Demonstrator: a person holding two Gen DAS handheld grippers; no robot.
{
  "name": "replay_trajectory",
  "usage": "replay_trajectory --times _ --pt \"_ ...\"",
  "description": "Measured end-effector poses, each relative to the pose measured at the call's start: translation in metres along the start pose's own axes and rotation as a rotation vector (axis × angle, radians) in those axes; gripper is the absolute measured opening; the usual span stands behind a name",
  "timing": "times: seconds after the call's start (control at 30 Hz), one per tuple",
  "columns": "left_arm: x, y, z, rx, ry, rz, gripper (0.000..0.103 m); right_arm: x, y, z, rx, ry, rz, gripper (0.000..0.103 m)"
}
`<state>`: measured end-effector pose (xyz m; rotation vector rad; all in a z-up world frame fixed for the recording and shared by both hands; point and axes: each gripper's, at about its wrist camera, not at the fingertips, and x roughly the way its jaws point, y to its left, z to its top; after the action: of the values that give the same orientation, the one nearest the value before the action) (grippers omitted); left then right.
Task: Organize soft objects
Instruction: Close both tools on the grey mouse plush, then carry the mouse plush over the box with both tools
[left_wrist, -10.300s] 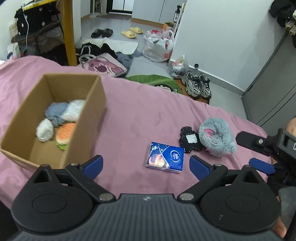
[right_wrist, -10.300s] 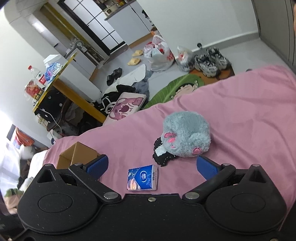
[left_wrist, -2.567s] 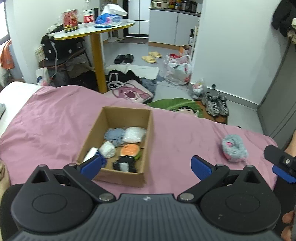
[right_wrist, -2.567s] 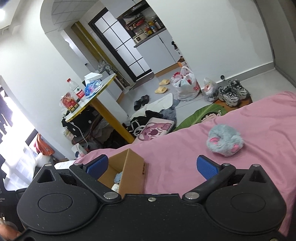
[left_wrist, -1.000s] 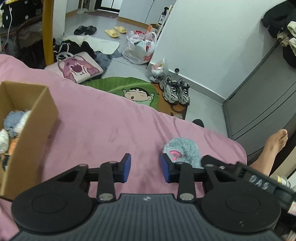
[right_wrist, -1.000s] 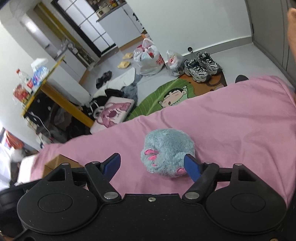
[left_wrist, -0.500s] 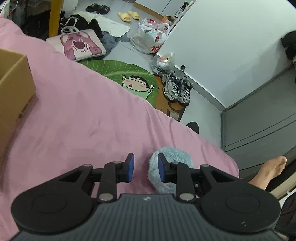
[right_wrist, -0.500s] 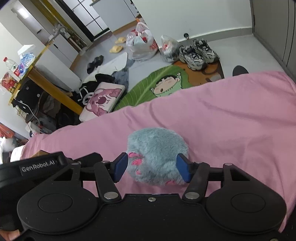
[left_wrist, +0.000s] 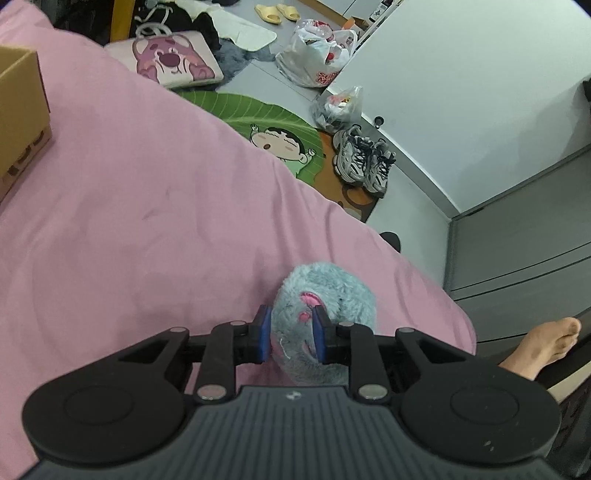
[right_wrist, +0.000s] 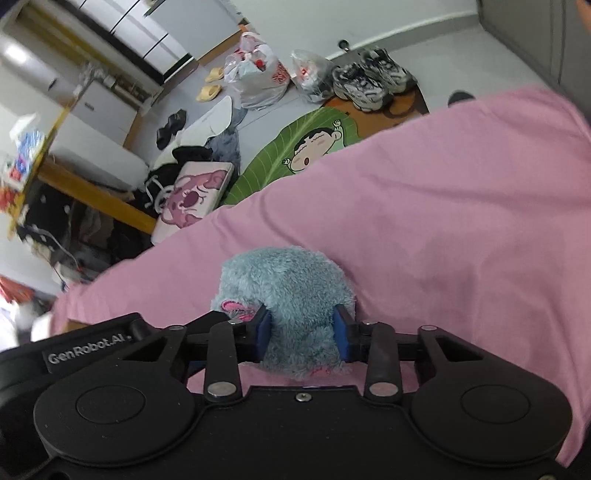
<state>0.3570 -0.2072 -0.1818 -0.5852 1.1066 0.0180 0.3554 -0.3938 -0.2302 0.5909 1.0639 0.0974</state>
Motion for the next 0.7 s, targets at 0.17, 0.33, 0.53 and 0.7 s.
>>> replay_trajectory --times 0.17,0.33,0.53,0.7 --pt "0.013 0.0 0.0 -0.042 0.011 0.023 0.018 -0.002 -0.018 -0.005 0.125 -0.001 0.068 0.026" --pt "0.007 0.001 -0.004 -0.016 0.013 0.023 0.012 -0.007 -0.019 -0.016 0.158 -0.02 0.101 0.023" --pt "-0.007 0.007 0.002 0.023 0.014 0.036 0.011 -0.009 -0.012 -0.028 0.166 -0.022 0.147 0.022" --pt "-0.024 0.018 0.003 0.067 -0.011 0.041 0.01 -0.013 -0.007 -0.032 0.171 -0.025 0.201 0.021"
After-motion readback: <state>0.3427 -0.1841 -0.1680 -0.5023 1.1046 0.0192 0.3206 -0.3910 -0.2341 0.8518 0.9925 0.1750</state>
